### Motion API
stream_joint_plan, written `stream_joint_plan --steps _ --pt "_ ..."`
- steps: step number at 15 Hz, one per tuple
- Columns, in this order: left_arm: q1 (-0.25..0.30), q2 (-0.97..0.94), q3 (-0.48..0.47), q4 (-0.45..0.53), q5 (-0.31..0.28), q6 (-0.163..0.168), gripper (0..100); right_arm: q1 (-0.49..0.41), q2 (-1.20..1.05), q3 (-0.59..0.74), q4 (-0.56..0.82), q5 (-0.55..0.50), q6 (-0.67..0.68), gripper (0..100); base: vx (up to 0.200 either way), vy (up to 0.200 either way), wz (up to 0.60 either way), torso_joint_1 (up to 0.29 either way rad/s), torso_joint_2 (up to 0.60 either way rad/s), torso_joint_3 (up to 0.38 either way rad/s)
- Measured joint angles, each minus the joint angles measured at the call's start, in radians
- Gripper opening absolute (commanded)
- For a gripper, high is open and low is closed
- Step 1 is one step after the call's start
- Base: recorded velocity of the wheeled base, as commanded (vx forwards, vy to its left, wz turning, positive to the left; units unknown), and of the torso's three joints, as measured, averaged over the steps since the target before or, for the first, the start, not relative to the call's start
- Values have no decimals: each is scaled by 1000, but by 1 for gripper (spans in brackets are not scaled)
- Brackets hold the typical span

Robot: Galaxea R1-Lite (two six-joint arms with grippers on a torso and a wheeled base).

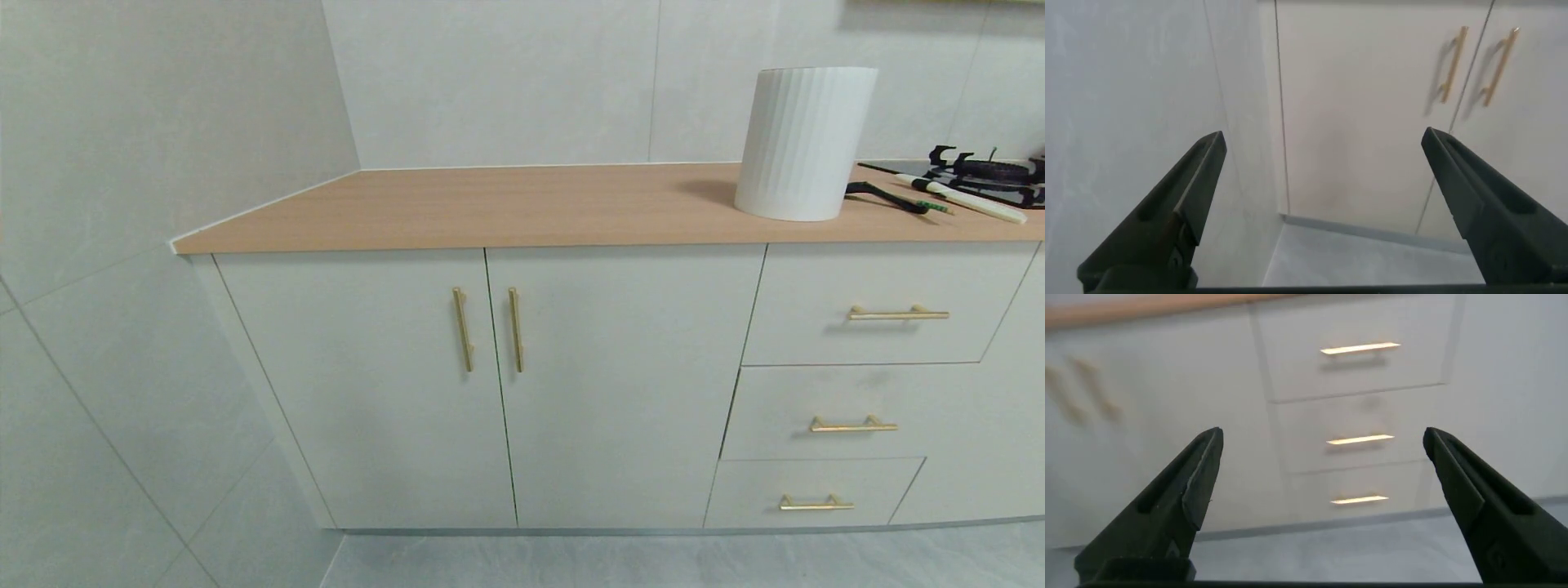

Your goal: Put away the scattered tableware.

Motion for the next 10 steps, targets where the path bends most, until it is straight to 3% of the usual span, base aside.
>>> stream_joint_plan --steps 4,5,7,10 --pt "5 -14 169 -140 -11 2 100 -44 -57 244 -264 -78 -110 100 0 0 0 0 0 0" --pt "5 -16 206 -210 -41 -9 100 -47 -62 301 -314 -83 -123 100 0 0 0 0 0 0" --pt "4 -16 241 -210 -109 -38 100 -49 -68 347 -313 -86 -116 100 0 0 0 0 0 0" --pt "4 -16 252 -185 -208 -17 100 -50 -71 358 -310 -2 -121 100 0 0 0 0 0 0"
